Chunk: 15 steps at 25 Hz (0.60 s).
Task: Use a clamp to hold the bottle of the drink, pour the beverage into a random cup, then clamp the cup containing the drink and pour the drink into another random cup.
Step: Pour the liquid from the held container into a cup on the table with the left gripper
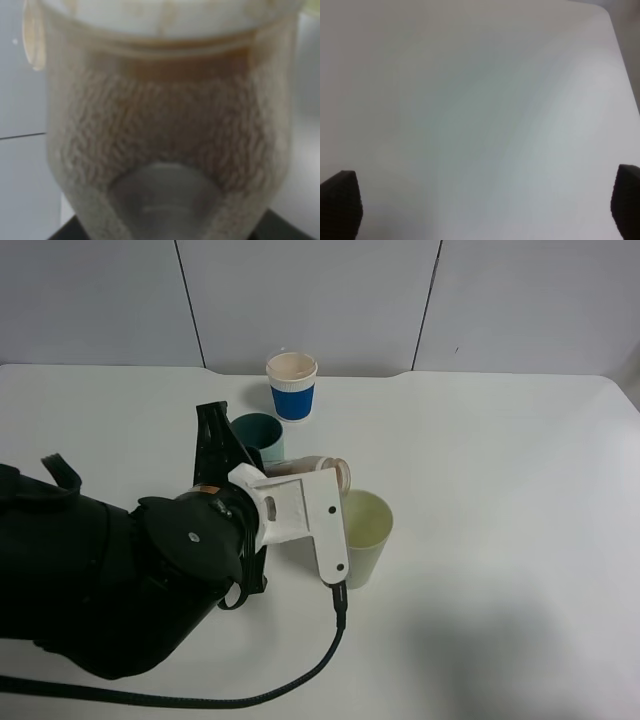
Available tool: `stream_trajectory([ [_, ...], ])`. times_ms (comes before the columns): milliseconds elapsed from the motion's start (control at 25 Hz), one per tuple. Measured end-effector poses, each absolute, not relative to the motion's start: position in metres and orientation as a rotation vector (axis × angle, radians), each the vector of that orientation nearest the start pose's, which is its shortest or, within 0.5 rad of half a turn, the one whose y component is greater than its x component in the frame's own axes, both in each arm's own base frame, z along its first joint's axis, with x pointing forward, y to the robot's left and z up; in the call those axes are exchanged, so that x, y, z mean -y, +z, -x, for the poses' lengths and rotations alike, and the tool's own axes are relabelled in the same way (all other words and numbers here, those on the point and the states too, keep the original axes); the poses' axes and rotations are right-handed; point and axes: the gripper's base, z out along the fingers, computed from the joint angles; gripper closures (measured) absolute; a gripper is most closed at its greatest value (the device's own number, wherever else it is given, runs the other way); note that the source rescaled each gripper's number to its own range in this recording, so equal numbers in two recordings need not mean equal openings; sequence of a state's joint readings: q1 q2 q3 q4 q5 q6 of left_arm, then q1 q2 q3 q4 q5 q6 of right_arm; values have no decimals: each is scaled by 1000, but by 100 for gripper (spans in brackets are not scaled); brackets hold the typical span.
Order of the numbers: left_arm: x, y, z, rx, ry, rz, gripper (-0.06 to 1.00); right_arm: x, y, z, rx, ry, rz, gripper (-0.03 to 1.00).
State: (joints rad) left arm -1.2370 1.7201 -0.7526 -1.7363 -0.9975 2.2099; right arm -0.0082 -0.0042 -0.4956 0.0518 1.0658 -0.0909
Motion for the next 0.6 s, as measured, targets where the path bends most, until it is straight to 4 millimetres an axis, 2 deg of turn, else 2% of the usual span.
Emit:
stream_trajectory([
  [200,238,178,-166,-1682,914,-1350,93,-4,276,5,-2047,0,87,-3],
  [600,250,190,-171,-1611,892,-1330,93,-4,276,5,-2047,0,87,-3],
])
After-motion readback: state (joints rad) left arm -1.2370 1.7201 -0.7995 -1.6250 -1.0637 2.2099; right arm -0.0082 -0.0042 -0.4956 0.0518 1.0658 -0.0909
